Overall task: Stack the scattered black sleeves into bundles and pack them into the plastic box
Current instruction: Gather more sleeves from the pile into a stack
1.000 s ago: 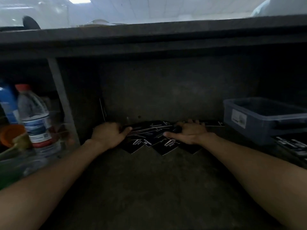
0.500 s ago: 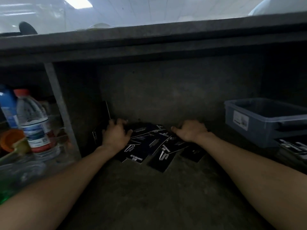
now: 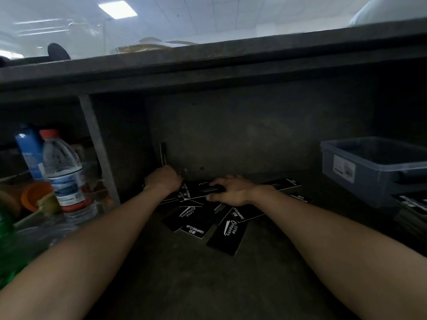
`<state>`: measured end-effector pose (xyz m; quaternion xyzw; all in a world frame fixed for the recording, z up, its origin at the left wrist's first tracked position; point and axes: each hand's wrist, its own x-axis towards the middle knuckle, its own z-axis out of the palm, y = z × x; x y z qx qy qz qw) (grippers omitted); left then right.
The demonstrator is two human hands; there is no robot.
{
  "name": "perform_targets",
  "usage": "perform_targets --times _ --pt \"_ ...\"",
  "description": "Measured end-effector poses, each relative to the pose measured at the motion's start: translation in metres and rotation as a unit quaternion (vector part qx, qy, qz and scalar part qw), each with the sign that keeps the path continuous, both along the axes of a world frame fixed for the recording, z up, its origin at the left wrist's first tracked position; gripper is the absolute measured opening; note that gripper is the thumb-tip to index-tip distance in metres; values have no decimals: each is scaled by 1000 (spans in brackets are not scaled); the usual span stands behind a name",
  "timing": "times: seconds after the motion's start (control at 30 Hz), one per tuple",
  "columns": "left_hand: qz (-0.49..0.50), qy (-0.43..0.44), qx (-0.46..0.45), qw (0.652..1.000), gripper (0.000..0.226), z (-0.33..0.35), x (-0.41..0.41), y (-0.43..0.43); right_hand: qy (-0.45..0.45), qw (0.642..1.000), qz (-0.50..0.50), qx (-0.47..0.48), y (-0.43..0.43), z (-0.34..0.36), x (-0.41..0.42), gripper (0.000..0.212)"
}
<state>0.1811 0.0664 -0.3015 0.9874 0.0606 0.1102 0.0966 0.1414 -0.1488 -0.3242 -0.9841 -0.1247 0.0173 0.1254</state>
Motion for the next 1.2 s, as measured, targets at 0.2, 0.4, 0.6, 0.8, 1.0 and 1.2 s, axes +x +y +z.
perform_targets --times 0.2,0.4,0.6,0.8,1.0,1.2 --pt "-45 -84 67 993 23 8 -22 -13 13 1000 -18 -10 -32 21 -37 77" --pt "-338 19 -249 907 30 26 -56 -21 19 996 -83 31 -60 41 -67 70" --pt "-342 135 -337 867 77 13 -67 -25 14 990 -56 130 -84 24 -66 57" --pt "-409 84 -209 884 45 -13 -69 -18 -48 964 -109 239 -95 26 -59 30" --pt "-438 79 -207 872 38 -17 -74 -26 -62 847 -220 480 -93 49 -79 10" --pt "-440 -72 -300 843 66 -6 -85 -32 140 789 -106 589 -72 45 -88 15"
